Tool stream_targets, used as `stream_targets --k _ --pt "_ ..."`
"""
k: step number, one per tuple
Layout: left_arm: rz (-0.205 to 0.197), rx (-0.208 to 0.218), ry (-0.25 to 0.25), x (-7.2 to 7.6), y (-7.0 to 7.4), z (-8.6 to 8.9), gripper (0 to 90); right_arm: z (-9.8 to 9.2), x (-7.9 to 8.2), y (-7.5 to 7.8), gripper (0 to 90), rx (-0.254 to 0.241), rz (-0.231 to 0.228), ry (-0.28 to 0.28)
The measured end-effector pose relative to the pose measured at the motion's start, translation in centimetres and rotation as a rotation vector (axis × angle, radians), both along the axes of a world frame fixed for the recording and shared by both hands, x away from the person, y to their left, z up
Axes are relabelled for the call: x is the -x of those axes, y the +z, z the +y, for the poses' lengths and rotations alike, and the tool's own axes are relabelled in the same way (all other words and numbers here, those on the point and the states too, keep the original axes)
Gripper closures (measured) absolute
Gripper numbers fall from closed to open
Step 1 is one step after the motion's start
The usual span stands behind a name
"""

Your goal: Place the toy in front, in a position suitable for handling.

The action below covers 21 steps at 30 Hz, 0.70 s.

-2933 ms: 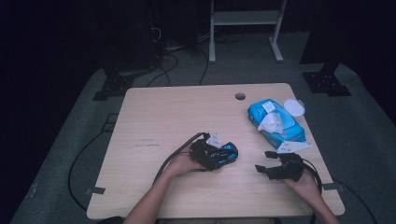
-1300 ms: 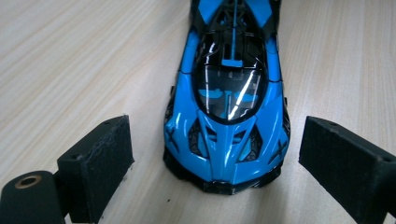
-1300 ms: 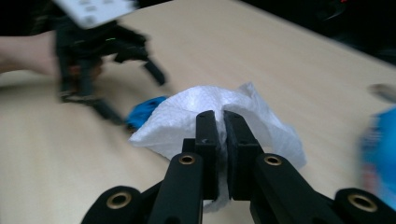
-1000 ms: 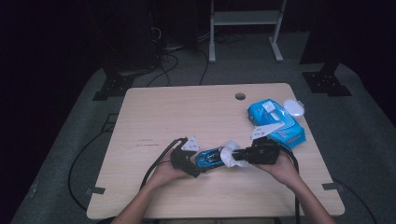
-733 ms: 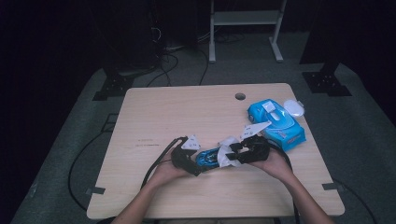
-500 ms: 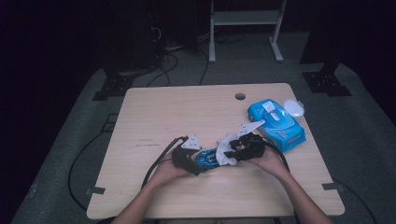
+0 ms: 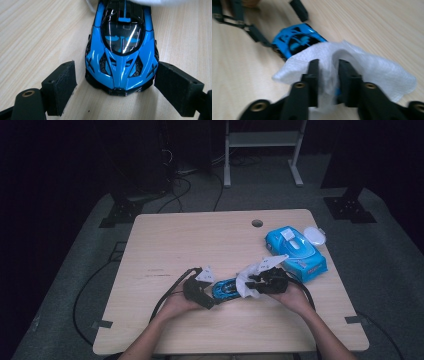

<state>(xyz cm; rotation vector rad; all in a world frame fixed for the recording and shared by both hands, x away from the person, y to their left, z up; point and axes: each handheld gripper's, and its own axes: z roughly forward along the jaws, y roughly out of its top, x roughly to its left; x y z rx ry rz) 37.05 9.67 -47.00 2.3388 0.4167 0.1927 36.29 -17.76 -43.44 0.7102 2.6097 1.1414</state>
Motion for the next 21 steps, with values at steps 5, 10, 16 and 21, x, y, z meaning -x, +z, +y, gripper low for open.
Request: stream_targets --k 5,10,16,21 --pt "-0.001 0.004 -0.002 0.0 0.0 0.0 17.0 0.0 1.3 1.5 46.1 0.075 -0.041 0.041" --pt "0.001 0.007 -0.005 -0.1 0.0 0.0 16.8 -1.5 1.8 2.6 37.1 0.053 -0.077 0.070" --pt "0.011 0.012 -0.012 -0.2 0.1 -0.1 16.7 -2.2 0.6 2.6 32.2 -0.013 -0.061 0.122" --pt "0.009 0.003 -0.009 -0.1 -0.1 -0.3 13.2 -1.6 -1.4 0.5 33.6 0.008 -0.056 0.135"
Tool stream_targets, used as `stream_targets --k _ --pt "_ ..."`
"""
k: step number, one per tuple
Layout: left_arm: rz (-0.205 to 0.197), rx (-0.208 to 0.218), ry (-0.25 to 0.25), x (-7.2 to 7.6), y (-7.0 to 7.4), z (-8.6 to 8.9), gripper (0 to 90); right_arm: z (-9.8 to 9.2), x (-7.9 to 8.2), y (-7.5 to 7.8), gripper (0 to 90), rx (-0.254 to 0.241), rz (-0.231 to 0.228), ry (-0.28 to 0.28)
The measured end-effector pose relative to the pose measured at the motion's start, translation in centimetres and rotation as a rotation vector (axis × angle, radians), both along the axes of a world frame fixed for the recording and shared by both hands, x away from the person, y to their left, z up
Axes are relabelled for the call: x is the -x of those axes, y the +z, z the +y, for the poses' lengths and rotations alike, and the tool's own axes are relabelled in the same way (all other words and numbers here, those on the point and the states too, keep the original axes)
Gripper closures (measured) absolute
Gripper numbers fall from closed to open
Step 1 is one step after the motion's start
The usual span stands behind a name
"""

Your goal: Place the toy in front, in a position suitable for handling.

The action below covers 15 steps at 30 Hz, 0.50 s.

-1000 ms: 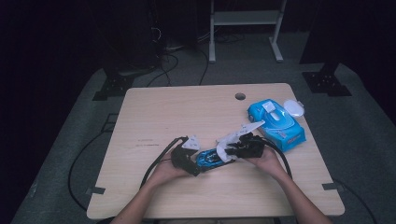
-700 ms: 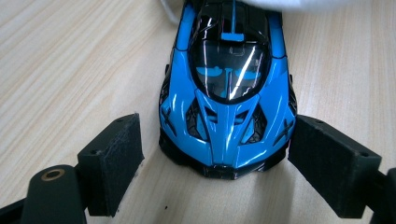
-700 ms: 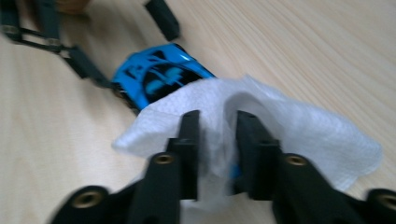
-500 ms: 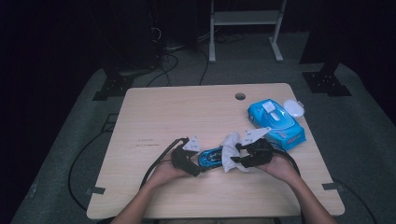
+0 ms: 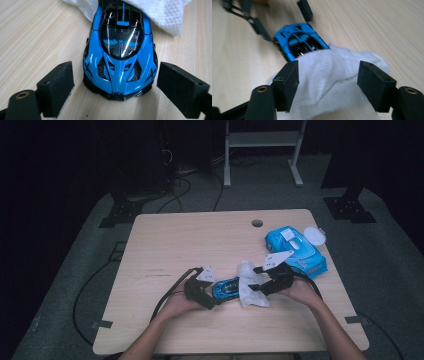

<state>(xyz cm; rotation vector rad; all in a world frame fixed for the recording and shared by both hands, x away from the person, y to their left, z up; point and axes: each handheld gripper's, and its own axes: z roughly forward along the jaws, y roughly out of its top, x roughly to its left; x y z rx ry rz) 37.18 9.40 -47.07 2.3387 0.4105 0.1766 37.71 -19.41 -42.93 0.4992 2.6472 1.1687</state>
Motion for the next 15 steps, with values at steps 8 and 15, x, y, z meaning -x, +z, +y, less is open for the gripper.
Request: stream_targets --k 8,15 --pt "0.026 -0.010 -0.002 -0.2 -0.3 0.0 17.3 0.7 -0.8 -1.7 54.8 0.026 0.040 0.028" --pt "0.029 -0.010 -0.008 -0.1 -0.3 0.1 22.8 0.5 0.3 -1.8 82.5 0.029 0.009 -0.060"
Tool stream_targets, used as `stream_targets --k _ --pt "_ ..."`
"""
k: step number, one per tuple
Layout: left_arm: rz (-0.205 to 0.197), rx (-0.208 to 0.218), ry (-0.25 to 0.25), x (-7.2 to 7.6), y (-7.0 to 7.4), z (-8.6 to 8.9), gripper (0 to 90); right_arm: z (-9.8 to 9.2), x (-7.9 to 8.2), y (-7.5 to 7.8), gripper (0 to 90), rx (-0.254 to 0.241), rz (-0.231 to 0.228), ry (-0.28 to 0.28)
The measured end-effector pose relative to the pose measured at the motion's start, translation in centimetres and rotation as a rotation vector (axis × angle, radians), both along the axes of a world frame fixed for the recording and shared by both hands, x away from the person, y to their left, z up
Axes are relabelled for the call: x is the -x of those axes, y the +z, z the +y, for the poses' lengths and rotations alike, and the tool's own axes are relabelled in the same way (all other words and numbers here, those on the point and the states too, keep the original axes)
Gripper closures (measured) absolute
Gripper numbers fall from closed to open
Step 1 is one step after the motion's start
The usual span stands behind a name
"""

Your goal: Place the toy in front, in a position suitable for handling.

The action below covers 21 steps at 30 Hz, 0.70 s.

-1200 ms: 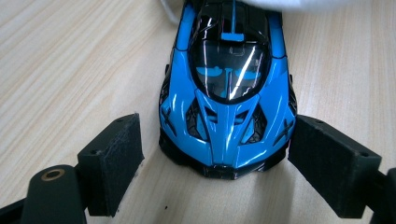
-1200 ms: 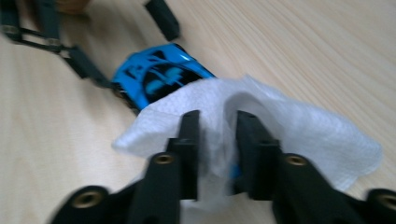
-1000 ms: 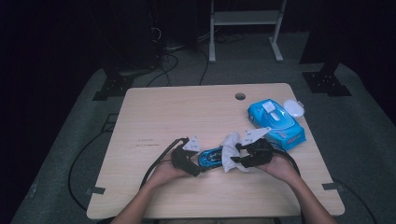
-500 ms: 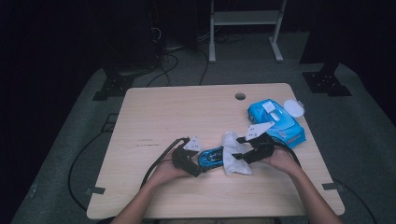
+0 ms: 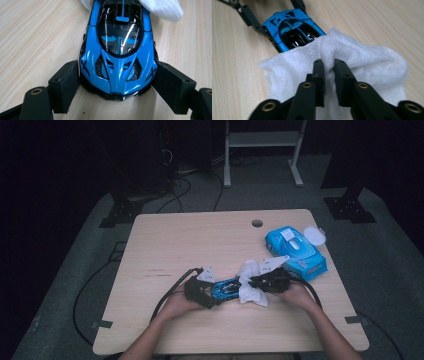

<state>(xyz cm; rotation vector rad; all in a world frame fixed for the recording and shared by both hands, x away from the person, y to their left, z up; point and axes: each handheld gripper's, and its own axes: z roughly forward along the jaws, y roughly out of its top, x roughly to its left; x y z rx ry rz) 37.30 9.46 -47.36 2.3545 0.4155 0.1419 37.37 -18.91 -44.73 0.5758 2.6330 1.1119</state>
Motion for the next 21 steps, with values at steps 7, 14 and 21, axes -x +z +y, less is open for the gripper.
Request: stream_targets --k 7,14,21 --pt "-0.004 0.004 -0.004 -0.1 -0.1 -0.6 22.9 2.1 1.3 0.0 84.8 -0.016 0.030 0.043" --pt "-0.018 -0.001 -0.011 -0.1 -0.1 -0.6 23.5 4.0 1.5 0.0 84.7 -0.012 0.022 0.038" --pt "-0.029 -0.004 -0.013 0.0 -0.1 -0.8 23.5 -0.3 0.3 0.0 85.1 -0.044 0.066 -0.087"
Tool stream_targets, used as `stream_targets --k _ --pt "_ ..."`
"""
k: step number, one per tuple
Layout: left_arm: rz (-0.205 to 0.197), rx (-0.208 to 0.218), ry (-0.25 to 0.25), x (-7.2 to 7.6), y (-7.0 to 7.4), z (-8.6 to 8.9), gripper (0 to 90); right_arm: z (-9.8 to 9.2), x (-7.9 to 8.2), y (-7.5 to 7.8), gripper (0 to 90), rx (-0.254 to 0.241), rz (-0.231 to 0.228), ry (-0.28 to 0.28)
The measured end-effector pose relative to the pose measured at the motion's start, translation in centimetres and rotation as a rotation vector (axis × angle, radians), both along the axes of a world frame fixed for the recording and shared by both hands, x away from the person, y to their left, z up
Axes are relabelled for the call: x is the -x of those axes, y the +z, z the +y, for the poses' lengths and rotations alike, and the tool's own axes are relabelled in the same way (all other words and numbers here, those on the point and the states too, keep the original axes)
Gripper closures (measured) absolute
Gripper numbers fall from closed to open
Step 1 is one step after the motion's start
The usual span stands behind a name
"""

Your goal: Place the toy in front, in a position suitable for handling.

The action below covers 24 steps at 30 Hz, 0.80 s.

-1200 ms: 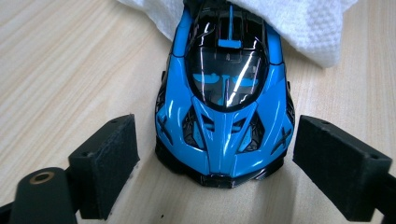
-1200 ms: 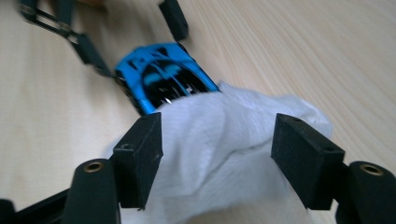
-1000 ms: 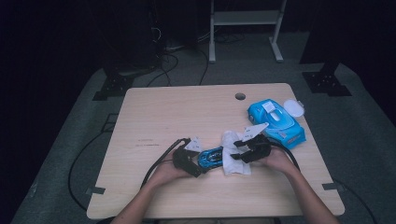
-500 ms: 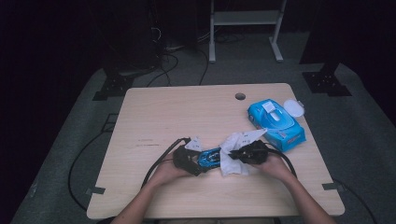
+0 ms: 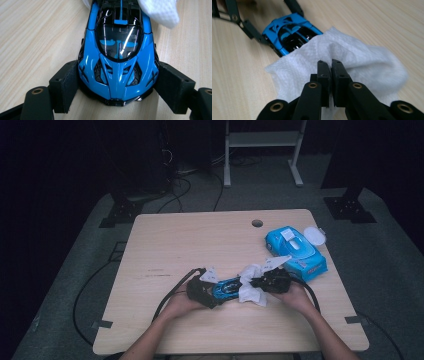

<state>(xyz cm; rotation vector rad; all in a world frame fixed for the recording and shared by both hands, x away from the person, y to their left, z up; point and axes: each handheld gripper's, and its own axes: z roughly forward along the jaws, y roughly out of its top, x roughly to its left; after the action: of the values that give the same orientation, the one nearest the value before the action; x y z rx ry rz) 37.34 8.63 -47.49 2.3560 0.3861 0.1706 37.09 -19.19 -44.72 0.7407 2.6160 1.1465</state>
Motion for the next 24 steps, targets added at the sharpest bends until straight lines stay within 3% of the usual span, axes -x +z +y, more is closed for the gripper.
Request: stream_targets --k 1,5,7,9,12,14,15,19,22,24 --pt "0.002 -0.002 -0.001 -0.1 0.0 0.0 23.5 0.2 0.4 0.1 85.1 0.024 -0.024 -0.002" --pt "0.001 -0.004 0.000 0.0 0.0 -0.1 23.5 2.8 1.2 -0.3 85.2 0.023 -0.046 0.041" --pt "0.004 -0.002 0.000 0.0 0.0 0.0 23.6 3.9 1.4 -0.3 85.1 0.007 -0.032 0.076" --pt "0.006 0.000 -0.002 0.0 0.0 0.1 23.6 4.6 1.6 -0.2 84.8 0.021 -0.036 0.094" --pt "0.002 0.001 -0.002 0.0 0.0 0.1 23.5 3.8 1.2 -0.1 80.7 0.018 -0.014 0.083" --pt "0.001 0.002 -0.003 0.0 0.0 0.0 23.5 2.9 0.8 0.1 64.4 0.017 0.005 0.058" --pt "0.002 0.004 -0.003 -0.1 0.0 0.0 23.6 2.5 0.8 0.4 61.4 0.027 -0.015 0.050" --pt "-0.002 0.000 -0.006 -0.1 0.0 -0.1 23.6 2.1 0.5 0.9 46.3 -0.074 -0.061 0.044" --pt "0.001 0.002 -0.003 -0.1 0.0 -0.1 23.6 3.2 0.1 0.1 46.2 -0.048 -0.071 0.022" --pt "0.004 0.001 -0.001 -0.1 0.0 0.0 23.6 4.1 -0.3 -0.5 53.2 -0.055 -0.039 0.019"
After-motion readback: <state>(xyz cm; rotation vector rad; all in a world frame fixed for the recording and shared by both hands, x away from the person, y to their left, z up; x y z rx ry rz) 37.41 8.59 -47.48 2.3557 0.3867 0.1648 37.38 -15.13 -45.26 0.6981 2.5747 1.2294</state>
